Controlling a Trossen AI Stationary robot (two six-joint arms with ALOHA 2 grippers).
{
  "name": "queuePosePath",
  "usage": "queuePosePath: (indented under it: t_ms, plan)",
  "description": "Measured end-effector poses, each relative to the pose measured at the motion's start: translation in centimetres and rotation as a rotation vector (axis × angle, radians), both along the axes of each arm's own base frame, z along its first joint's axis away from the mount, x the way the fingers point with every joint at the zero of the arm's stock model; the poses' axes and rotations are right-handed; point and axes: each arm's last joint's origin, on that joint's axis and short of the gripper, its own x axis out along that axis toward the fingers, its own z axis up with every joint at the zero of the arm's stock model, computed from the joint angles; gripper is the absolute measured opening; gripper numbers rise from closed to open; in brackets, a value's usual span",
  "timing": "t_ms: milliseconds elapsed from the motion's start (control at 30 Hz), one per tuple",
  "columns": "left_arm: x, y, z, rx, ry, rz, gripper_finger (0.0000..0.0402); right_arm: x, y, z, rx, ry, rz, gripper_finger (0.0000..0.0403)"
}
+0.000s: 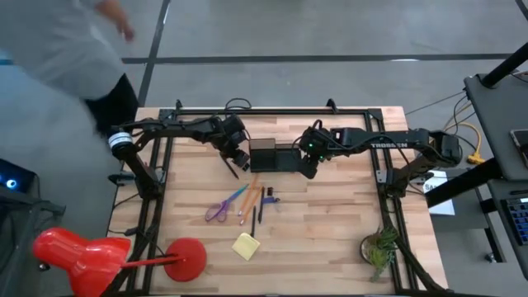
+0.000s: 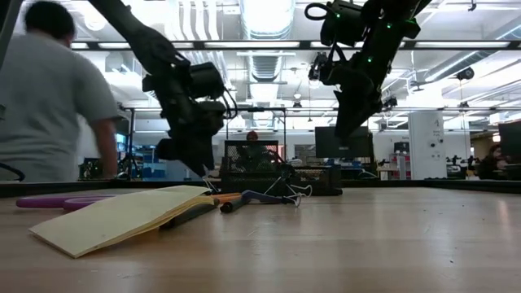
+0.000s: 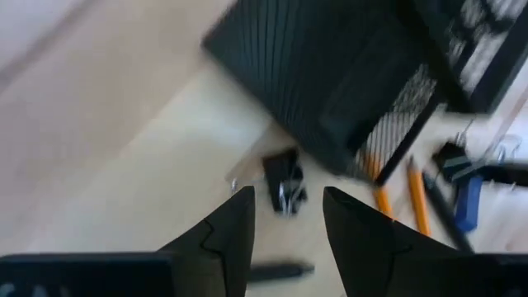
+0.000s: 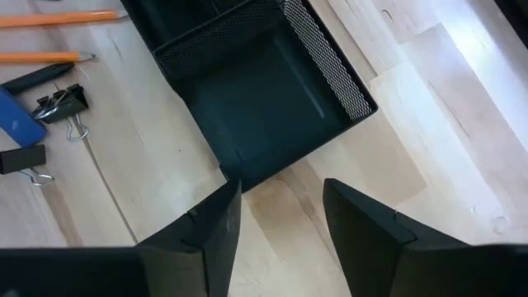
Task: Pick and place office supplies into organizer
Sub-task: Put the top black binder clip into the black desk organizer
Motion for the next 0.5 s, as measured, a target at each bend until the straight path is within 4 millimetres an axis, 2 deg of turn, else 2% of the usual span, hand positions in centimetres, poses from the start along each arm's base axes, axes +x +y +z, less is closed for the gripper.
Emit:
queuePosePath:
  t_ms: [300, 500]
  plan:
    - [-0.6, -0.3, -1.5, -0.018, -0.005, 0.001, 0.0129, 0.0, 0.0, 0.0, 0.001, -0.001, -0.004, 0.0155]
    - [-0.6, -0.4, -1.6, -0.028, -0.021, -0.015, 0.0129, 0.0, 0.0, 0.0, 0.001, -0.004, -0.006, 0.0157]
